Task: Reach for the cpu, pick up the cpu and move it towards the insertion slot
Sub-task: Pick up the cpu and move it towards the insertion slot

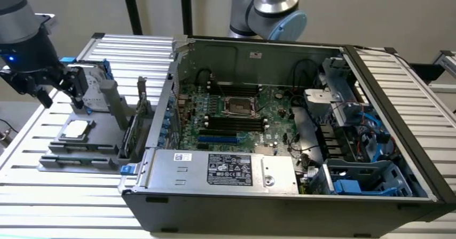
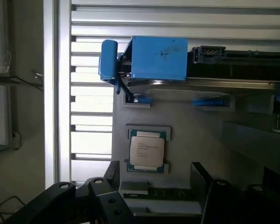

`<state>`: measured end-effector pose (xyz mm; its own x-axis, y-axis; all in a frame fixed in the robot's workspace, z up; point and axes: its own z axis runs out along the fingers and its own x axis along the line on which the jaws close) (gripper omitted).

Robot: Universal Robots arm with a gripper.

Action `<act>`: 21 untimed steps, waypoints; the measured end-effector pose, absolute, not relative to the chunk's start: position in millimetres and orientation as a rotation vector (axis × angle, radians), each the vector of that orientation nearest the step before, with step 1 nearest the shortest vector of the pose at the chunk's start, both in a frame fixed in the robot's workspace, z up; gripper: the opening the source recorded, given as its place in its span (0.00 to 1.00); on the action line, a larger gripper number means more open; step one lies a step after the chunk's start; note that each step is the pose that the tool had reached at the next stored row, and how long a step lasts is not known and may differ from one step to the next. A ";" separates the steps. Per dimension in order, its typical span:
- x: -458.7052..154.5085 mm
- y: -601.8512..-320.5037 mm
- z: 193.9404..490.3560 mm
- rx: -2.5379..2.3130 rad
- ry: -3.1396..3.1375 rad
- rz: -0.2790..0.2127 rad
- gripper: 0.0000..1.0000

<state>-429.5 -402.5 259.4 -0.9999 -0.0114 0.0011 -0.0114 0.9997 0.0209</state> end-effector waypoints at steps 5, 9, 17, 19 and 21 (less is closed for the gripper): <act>-430.7 -402.5 250.3 -0.005 -3.140 -0.033 0.71; -432.0 -402.5 243.0 -0.023 -3.140 -0.033 0.71; -432.7 -403.1 228.5 -0.045 -3.140 -0.033 0.71; -432.7 -404.7 224.8 -0.046 -3.140 -0.033 0.71; -432.6 -407.5 221.2 -0.047 -3.140 -0.033 0.71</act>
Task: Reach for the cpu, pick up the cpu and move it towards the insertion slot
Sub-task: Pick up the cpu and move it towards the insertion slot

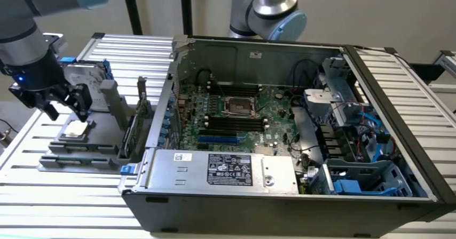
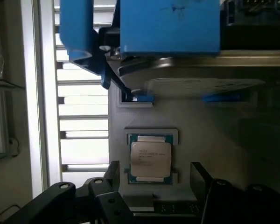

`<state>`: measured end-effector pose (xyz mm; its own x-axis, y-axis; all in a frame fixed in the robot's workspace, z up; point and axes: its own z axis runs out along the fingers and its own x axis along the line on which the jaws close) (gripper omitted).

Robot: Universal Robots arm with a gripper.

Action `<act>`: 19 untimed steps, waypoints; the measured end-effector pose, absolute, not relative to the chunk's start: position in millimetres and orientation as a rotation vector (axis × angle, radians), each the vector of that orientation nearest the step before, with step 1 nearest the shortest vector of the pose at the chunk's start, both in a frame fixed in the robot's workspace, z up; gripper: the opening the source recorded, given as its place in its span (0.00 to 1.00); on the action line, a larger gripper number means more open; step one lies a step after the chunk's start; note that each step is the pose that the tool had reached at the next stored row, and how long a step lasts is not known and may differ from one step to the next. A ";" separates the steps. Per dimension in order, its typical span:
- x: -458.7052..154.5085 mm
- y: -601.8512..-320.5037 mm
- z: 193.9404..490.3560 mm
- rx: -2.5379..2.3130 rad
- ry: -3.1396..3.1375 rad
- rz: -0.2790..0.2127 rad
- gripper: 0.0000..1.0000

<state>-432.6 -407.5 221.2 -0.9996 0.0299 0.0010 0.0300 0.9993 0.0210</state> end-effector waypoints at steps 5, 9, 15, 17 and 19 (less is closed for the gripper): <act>-432.6 -414.4 212.1 -0.048 -3.140 -0.039 0.71; -432.7 -415.5 206.8 -0.048 -3.140 -0.057 0.71; -432.9 -415.6 199.8 -0.048 -3.140 -0.061 0.71; -433.0 -415.4 198.2 -0.048 -3.139 -0.061 0.71; -433.1 -415.0 197.0 -0.048 -3.139 -0.062 0.71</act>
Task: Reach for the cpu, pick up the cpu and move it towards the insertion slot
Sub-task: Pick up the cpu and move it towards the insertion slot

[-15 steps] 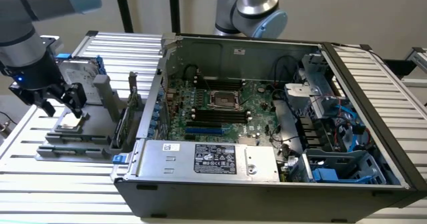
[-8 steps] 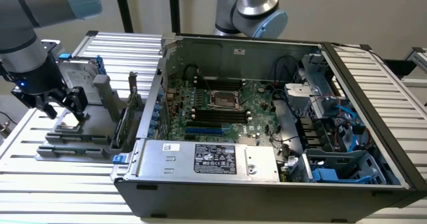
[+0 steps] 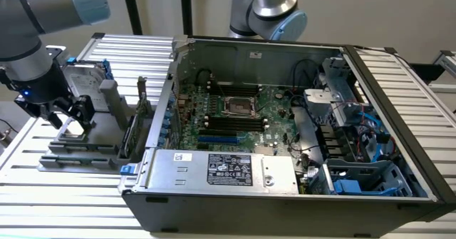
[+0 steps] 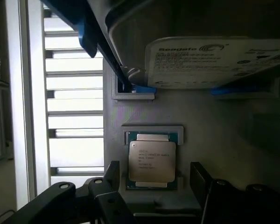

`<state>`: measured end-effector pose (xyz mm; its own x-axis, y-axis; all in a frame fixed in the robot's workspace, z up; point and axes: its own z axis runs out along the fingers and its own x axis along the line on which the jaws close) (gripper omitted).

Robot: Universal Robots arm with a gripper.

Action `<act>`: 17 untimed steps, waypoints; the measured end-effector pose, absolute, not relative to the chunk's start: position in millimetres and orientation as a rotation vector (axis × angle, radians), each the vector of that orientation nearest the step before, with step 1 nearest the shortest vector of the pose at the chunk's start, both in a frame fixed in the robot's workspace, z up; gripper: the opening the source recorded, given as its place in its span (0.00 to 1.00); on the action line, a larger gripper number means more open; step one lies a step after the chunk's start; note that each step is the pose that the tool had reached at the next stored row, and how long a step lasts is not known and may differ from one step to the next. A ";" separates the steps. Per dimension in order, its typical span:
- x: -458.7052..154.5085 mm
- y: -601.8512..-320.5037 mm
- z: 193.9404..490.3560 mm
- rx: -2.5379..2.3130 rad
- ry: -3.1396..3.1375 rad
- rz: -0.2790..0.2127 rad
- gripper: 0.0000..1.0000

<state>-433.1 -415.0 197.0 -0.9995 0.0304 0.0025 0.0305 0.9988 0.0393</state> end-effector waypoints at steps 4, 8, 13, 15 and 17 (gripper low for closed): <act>-433.2 -413.3 195.4 -0.048 -3.138 -0.062 0.71; -433.7 -412.1 193.1 -0.048 -3.138 -0.062 0.71; -434.8 -410.9 190.4 -0.048 -3.138 -0.062 0.71; -434.9 -410.1 189.8 -0.048 -3.137 -0.062 0.71; -434.9 -409.4 188.9 -0.048 -3.137 -0.062 0.71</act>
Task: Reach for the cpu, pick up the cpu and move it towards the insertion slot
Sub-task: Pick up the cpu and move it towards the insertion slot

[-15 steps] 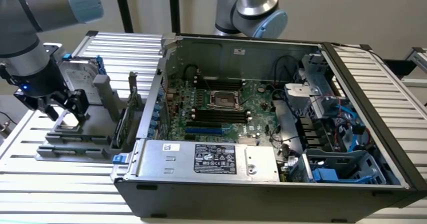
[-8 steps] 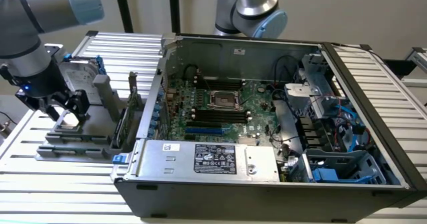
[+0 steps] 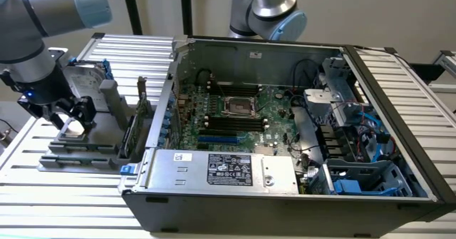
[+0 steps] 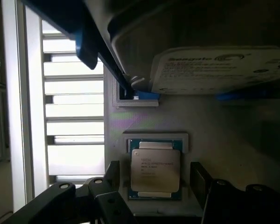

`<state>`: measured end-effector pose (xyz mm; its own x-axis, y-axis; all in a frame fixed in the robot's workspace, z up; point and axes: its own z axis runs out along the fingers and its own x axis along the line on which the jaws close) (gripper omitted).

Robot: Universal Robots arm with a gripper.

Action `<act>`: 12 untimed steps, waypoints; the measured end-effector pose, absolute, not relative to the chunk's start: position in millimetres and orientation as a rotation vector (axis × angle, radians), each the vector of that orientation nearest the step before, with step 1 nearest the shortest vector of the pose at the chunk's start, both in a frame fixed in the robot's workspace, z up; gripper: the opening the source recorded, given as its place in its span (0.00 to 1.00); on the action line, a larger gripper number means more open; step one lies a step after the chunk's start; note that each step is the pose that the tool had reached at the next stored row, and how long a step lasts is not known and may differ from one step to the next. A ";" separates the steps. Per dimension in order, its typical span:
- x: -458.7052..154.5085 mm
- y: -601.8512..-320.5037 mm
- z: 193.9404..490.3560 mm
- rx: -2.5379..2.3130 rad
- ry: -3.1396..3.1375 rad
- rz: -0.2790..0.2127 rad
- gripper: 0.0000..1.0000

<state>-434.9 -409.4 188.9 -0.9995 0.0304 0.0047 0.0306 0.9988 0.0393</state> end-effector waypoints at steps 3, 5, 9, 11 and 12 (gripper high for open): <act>-434.9 -408.9 187.3 -0.048 -3.134 -0.062 0.71; -434.9 -408.6 186.4 -0.048 -3.132 -0.062 0.71; -434.9 -407.9 185.8 -0.048 -3.127 -0.062 0.71; -434.8 -407.5 185.8 -0.048 -3.126 -0.062 0.71; -434.7 -407.5 185.9 -0.048 -3.125 -0.062 0.71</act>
<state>-434.7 -407.5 185.9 -0.9994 0.0305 0.0158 0.0311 0.9987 0.0392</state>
